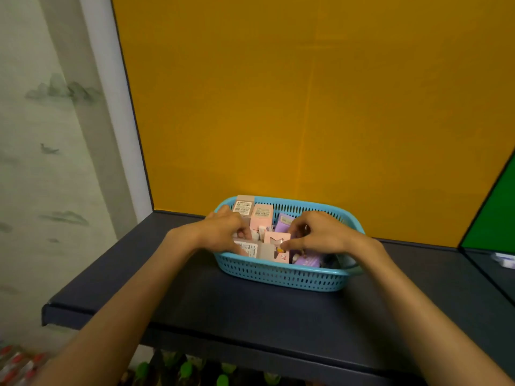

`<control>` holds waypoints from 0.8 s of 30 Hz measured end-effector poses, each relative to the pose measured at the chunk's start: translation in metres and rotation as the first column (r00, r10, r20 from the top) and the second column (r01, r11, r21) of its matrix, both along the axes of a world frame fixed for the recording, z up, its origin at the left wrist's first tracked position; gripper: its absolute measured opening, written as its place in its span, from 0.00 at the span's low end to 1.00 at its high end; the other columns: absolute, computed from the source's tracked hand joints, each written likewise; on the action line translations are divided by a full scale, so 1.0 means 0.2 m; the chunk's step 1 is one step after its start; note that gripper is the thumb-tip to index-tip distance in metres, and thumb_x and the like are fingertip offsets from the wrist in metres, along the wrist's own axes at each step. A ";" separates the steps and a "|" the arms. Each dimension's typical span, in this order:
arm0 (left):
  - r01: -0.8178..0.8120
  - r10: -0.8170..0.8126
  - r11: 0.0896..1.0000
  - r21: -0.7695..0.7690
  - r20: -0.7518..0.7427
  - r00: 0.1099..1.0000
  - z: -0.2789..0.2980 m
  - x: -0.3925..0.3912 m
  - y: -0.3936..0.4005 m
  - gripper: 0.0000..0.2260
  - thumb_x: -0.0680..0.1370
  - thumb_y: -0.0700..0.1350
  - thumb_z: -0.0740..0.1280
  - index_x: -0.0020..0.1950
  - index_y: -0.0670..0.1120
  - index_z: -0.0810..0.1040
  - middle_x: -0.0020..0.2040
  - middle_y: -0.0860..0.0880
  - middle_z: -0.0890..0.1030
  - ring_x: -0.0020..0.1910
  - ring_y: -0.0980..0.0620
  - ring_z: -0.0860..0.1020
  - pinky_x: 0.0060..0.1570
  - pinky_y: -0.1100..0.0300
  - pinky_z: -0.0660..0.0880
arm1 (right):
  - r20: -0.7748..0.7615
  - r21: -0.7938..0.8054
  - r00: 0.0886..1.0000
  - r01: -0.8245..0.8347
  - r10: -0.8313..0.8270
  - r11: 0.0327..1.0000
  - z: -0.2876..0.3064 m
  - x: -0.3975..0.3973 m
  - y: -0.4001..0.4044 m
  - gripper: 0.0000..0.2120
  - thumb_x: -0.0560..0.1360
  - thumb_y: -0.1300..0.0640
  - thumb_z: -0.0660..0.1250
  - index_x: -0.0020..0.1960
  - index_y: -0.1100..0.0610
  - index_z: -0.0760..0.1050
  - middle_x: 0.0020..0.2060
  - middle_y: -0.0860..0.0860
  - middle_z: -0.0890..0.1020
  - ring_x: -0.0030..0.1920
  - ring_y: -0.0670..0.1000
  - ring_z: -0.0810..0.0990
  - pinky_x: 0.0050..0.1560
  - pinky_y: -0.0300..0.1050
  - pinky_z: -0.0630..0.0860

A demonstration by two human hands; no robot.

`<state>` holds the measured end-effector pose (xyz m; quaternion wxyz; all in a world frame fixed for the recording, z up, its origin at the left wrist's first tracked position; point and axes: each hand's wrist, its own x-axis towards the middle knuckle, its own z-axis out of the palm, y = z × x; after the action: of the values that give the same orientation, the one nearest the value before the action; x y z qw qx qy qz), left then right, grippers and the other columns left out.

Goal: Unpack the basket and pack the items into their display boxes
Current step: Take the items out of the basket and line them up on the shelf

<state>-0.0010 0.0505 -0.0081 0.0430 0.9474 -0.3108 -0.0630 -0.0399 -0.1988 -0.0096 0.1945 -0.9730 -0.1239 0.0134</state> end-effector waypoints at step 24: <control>-0.717 -0.333 0.014 -0.697 -0.679 0.654 0.06 -0.08 0.07 0.23 0.62 0.39 0.79 0.54 0.41 0.78 0.50 0.42 0.84 0.38 0.52 0.81 0.31 0.64 0.75 | -0.103 0.914 0.959 0.197 -0.265 0.354 0.09 -0.24 0.11 0.15 0.75 0.60 0.73 0.52 0.56 0.67 0.48 0.59 0.86 0.46 0.63 0.86 0.40 0.53 0.84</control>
<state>-0.0173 0.0644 0.0044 0.8030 0.5641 -0.0615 -0.1821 -0.0883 -0.1765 0.0081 0.6936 -0.7108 0.0212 -0.1148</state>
